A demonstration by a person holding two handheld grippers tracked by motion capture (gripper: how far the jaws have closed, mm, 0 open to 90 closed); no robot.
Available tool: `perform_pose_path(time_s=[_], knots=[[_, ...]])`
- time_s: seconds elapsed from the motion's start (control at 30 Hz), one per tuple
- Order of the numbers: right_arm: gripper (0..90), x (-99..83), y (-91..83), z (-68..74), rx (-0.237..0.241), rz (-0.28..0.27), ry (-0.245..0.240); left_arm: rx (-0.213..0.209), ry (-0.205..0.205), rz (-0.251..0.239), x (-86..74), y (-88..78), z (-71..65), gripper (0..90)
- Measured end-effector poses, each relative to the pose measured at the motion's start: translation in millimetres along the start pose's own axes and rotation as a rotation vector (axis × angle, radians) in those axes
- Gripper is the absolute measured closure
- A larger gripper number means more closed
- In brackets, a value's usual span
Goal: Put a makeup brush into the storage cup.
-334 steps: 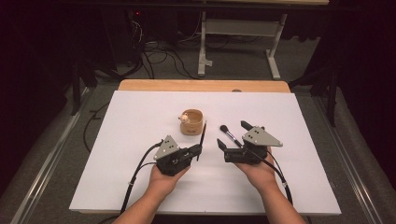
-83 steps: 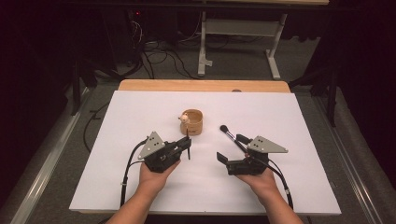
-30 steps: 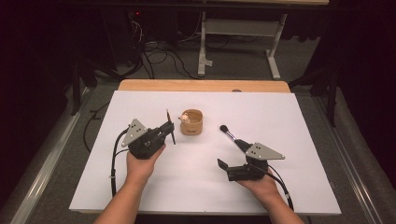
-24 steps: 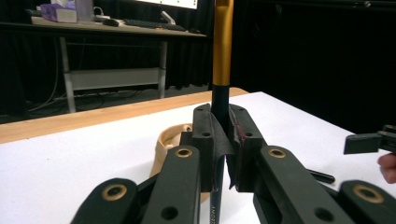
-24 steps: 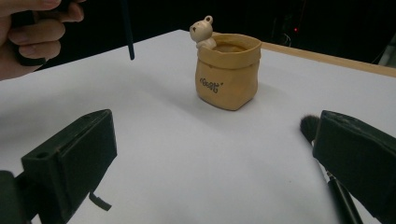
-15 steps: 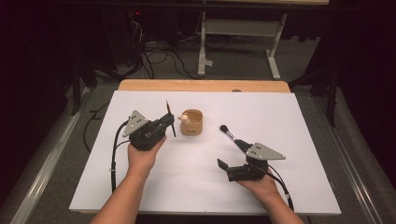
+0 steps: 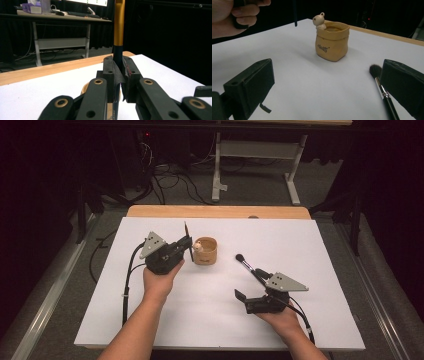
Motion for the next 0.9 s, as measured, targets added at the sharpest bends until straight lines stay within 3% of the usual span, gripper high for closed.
perform_pose_path(time_s=[0.33, 0.9], knots=[[1.1, 2.1, -2.0, -1.2, -0.002, -0.013, -0.003, -0.004, 0.001, -0.017, 18.7, 13.2, -6.8, 82.9], [1.1, 2.3, -2.0, -2.0, -0.007, -0.017, -0.001, 0.032, 0.002, -0.021, 38.9, 44.1, 0.9, 82.8]])
Point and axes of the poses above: each handheld gripper's, and its own axes: y roughly forward along the jaws, x roughly out of its top, z roughly to its left, the point moved 8 cm from there along y, roughly forward along the jaws, and after that the axes turned 13 degrees about x, right-handed, at the moved point
